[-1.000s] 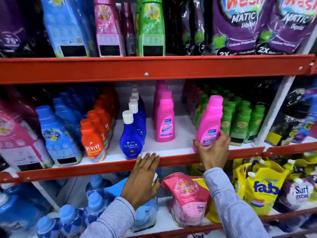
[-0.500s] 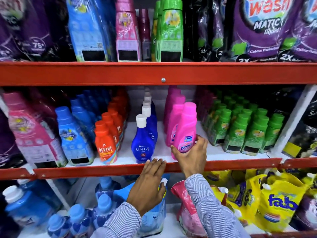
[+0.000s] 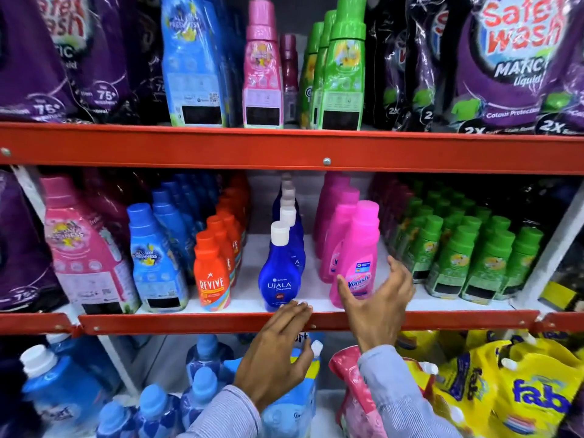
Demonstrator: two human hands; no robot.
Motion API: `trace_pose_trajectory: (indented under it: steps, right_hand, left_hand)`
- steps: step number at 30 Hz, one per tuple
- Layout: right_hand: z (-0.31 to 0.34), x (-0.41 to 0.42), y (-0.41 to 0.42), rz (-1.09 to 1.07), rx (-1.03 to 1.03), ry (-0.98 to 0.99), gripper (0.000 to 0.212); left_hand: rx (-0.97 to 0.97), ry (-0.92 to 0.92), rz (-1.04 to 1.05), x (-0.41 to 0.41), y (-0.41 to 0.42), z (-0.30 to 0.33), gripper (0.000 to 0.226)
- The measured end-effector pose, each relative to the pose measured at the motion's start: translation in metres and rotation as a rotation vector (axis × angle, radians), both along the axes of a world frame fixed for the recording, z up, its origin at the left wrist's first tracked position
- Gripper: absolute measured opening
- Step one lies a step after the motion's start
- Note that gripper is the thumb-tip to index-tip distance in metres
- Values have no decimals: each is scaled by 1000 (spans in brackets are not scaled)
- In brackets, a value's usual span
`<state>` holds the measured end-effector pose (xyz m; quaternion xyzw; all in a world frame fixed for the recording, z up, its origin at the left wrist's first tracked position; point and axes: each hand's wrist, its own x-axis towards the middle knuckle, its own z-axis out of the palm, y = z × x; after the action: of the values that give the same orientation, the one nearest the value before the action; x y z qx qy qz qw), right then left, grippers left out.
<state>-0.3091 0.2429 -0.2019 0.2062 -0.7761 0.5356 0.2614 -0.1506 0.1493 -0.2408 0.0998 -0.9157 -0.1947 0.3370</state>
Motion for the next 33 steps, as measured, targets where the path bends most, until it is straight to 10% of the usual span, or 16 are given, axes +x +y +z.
trace_pose_trajectory:
  steps: [5,11,33]
  right_hand:
    - [3,37,-13,289,-117,101,33]
    - [-18,43,-48,578,4,-212,39]
    - [-27,35,-48,501,-75,-291,28]
  left_hand:
    - [247,398,219,18,-12,19,41]
    - [534,203,341,16,-28,23,80]
    - [722,137,132,6,-44,32,61]
